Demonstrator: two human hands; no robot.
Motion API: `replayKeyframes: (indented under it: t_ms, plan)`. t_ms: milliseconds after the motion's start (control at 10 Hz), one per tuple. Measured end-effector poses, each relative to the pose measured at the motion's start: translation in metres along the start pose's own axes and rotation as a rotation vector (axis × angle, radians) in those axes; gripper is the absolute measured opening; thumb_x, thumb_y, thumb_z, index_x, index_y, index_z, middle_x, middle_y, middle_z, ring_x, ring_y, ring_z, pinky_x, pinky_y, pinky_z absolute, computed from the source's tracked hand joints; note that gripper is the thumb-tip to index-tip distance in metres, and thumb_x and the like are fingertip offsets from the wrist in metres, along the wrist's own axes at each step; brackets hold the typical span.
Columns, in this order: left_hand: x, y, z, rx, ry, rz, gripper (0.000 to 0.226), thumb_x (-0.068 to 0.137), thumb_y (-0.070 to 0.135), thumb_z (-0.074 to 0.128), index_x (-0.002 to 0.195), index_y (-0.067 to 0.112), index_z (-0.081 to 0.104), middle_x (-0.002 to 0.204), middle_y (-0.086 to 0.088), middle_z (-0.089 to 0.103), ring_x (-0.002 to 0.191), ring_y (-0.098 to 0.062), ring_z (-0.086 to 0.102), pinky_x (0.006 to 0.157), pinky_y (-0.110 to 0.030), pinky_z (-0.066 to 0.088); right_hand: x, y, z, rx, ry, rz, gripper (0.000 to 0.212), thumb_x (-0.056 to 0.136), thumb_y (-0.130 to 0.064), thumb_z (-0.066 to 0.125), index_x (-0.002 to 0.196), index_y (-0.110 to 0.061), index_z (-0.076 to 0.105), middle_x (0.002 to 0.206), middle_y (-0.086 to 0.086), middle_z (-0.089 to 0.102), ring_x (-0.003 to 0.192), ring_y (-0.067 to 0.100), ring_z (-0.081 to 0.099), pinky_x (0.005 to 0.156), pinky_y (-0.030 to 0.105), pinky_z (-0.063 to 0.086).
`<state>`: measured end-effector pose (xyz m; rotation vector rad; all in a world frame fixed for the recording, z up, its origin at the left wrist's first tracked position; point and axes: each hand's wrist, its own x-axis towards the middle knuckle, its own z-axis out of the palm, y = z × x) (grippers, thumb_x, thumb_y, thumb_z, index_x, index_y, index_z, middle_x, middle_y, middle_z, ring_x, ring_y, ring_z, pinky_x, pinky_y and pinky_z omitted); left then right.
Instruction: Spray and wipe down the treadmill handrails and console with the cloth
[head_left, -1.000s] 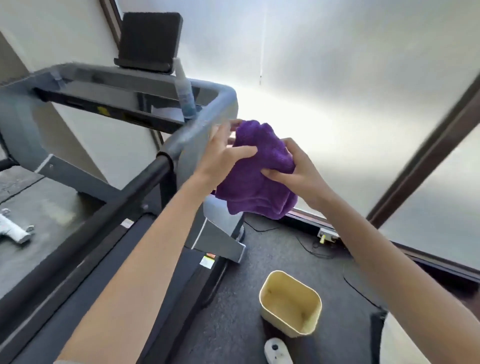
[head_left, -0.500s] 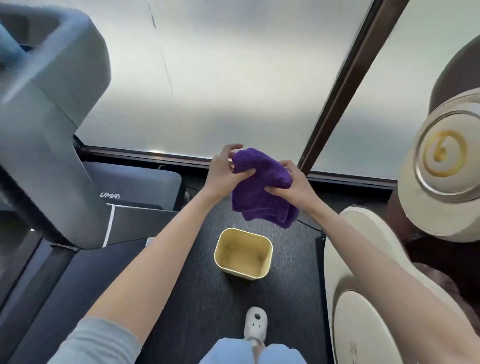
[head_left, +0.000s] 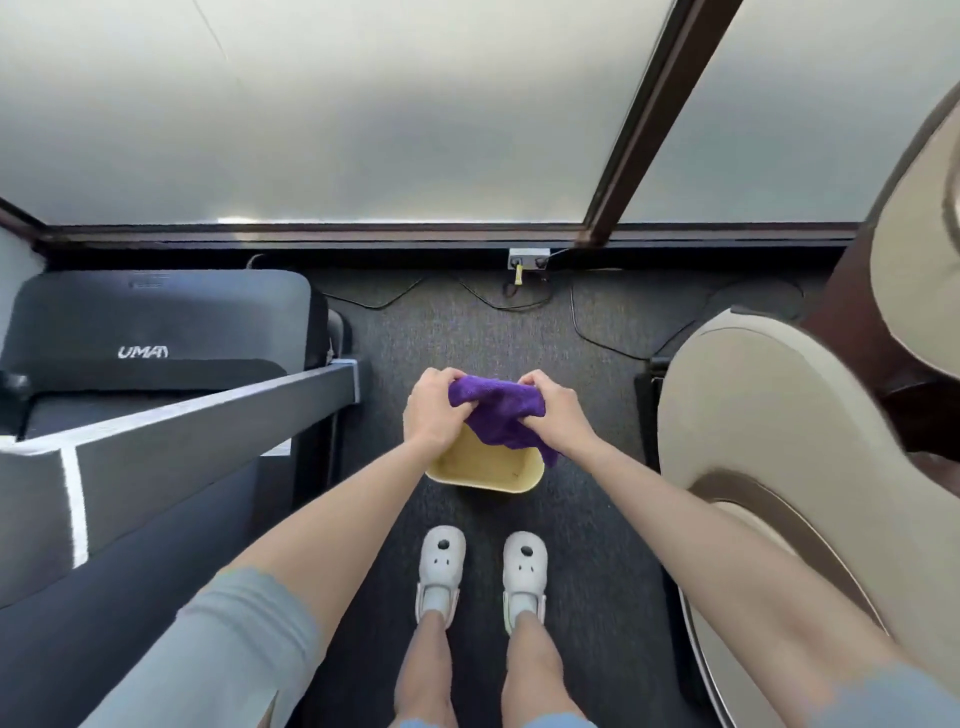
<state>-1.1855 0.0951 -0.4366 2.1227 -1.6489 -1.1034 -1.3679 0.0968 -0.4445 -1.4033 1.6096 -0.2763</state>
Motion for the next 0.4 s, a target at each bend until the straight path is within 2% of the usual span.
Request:
replayKeyframes:
  t_ms: [100, 200, 300, 400]
  plan:
    - [0.010, -0.010, 0.012, 0.165, -0.022, -0.031, 0.041, 0.088, 0.029, 0.066, 0.127, 0.020, 0.057, 0.122, -0.007, 0.055, 0.114, -0.028, 0.055, 0.097, -0.041, 0.043, 0.012, 0.013, 0.016, -0.055, -0.007, 0.010, 0.031, 0.087, 0.003, 0.064, 0.117, -0.007, 0.061, 0.097, 0.008, 0.064, 0.091, 0.028, 0.060, 0.082, 0.031, 0.046]
    - [0.009, -0.010, 0.016, 0.265, -0.042, -0.080, 0.043, 0.094, 0.034, 0.057, 0.135, 0.021, 0.050, 0.129, -0.009, 0.052, 0.120, -0.029, 0.051, 0.100, -0.041, 0.039, 0.010, 0.021, 0.024, -0.164, 0.030, 0.061, 0.030, 0.093, -0.001, 0.061, 0.123, -0.004, 0.062, 0.118, 0.019, 0.063, 0.113, 0.035, 0.058, 0.100, 0.041, 0.043]
    - [0.005, -0.007, 0.014, 0.367, -0.050, -0.033, 0.041, 0.098, 0.036, 0.047, 0.136, 0.023, 0.051, 0.132, -0.008, 0.052, 0.123, -0.029, 0.049, 0.100, -0.042, 0.035, 0.004, 0.021, 0.022, -0.257, 0.039, 0.098, 0.028, 0.100, -0.010, 0.055, 0.126, -0.007, 0.063, 0.131, 0.019, 0.059, 0.125, 0.037, 0.052, 0.105, 0.043, 0.042]
    - [-0.001, 0.006, -0.004, 0.347, -0.142, 0.009, 0.047, 0.100, 0.039, 0.041, 0.144, 0.024, 0.043, 0.139, -0.008, 0.048, 0.129, -0.028, 0.045, 0.104, -0.042, 0.032, -0.006, 0.002, 0.005, -0.380, 0.032, 0.071, 0.034, 0.104, -0.021, 0.049, 0.137, -0.014, 0.058, 0.142, 0.010, 0.054, 0.134, 0.031, 0.045, 0.107, 0.043, 0.039]
